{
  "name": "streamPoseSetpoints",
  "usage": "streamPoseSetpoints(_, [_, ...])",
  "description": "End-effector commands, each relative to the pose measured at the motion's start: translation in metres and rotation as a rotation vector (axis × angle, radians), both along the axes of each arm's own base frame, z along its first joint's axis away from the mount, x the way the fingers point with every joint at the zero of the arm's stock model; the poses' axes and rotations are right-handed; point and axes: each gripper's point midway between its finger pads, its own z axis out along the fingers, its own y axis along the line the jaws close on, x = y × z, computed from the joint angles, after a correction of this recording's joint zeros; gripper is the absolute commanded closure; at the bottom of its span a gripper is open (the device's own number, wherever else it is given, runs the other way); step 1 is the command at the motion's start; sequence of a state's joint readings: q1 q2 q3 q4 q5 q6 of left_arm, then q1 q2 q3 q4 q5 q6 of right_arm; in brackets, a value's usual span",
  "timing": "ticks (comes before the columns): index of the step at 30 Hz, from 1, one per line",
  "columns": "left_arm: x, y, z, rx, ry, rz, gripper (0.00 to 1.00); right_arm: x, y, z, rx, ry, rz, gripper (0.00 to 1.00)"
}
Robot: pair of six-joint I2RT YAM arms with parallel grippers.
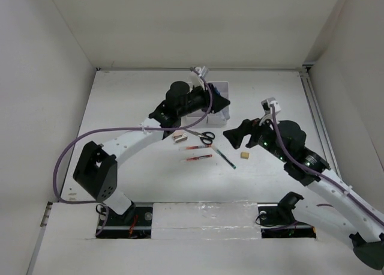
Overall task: Sort the stationery into containers
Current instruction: Place the stationery in the storage box.
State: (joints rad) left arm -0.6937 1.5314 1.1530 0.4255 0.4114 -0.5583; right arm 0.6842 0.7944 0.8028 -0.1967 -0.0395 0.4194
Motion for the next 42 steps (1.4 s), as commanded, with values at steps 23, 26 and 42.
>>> streamPoseSetpoints(23, [0.23, -0.015, -0.015, 0.225, -0.357, 0.495, 1.0, -0.039, -0.071, 0.008, -0.03, -0.034, -0.176, 0.0])
streamPoseSetpoints(26, [0.232, -0.015, -0.023, 0.232, -0.351, 0.503, 1.0, -0.039, -0.067, 0.008, -0.026, -0.033, -0.158, 0.0])
streamPoseSetpoints(42, [0.217, -0.006, -0.053, 0.27, -0.331, 0.483, 0.44, -0.039, -0.064, 0.013, -0.017, -0.05, -0.138, 0.0])
